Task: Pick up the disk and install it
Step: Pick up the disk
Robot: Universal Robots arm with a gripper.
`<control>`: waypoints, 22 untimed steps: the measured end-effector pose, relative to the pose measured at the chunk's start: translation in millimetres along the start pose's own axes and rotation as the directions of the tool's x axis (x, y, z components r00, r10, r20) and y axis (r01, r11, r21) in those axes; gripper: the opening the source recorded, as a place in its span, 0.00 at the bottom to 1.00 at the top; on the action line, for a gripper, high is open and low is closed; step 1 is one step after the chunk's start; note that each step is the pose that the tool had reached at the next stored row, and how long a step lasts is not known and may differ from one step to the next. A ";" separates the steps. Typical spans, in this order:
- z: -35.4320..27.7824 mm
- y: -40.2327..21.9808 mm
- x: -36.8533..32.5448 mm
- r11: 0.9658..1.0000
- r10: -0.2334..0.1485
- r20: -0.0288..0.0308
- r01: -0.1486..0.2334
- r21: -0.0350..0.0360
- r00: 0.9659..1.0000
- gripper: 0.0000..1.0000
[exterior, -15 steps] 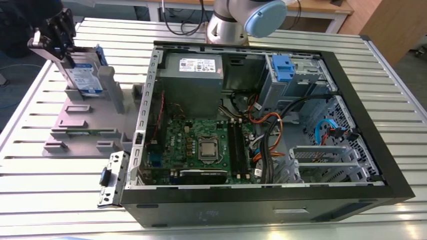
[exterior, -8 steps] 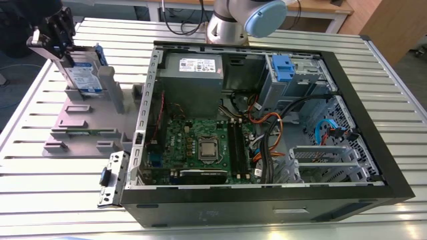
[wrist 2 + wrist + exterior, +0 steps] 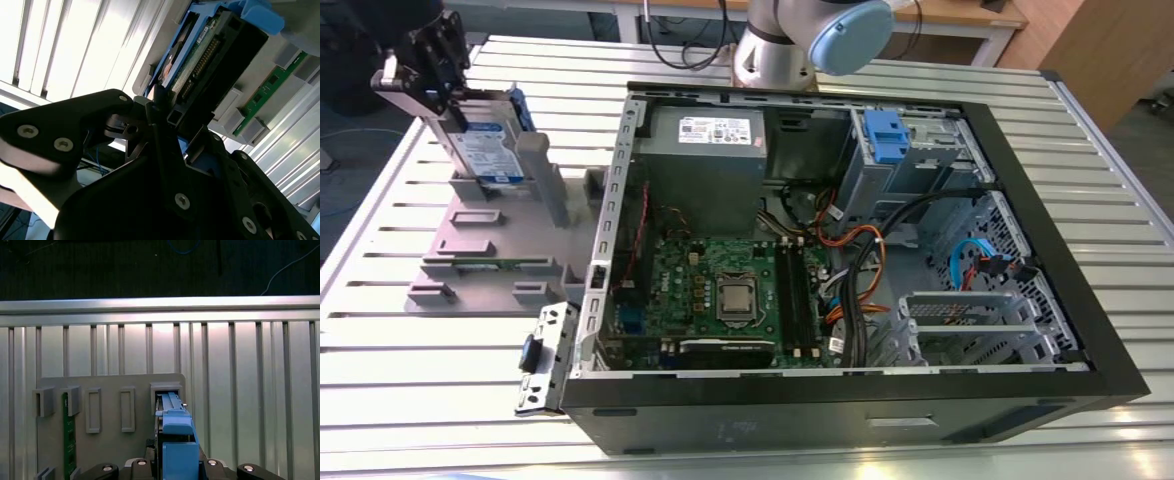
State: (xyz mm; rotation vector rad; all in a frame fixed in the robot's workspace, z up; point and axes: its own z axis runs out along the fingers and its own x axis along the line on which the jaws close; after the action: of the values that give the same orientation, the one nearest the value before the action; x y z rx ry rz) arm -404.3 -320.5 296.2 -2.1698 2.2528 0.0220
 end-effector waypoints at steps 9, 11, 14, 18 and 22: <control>-2.4 0.0 0.0 1.000 0.000 0.000 0.000 0.000 1.000 0.36; -3.0 0.0 -0.1 1.000 0.000 0.000 0.000 0.000 1.000 0.36; -3.7 0.0 -0.1 1.000 0.000 0.000 0.000 0.000 1.000 0.36; -4.7 0.0 -0.1 1.000 0.000 0.000 0.000 0.000 1.000 0.36; -5.7 0.0 -0.1 1.000 0.000 0.000 0.000 0.000 1.000 0.36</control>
State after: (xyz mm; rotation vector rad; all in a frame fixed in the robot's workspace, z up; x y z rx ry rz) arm -404.3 -320.5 301.9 -2.1697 2.2528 0.0220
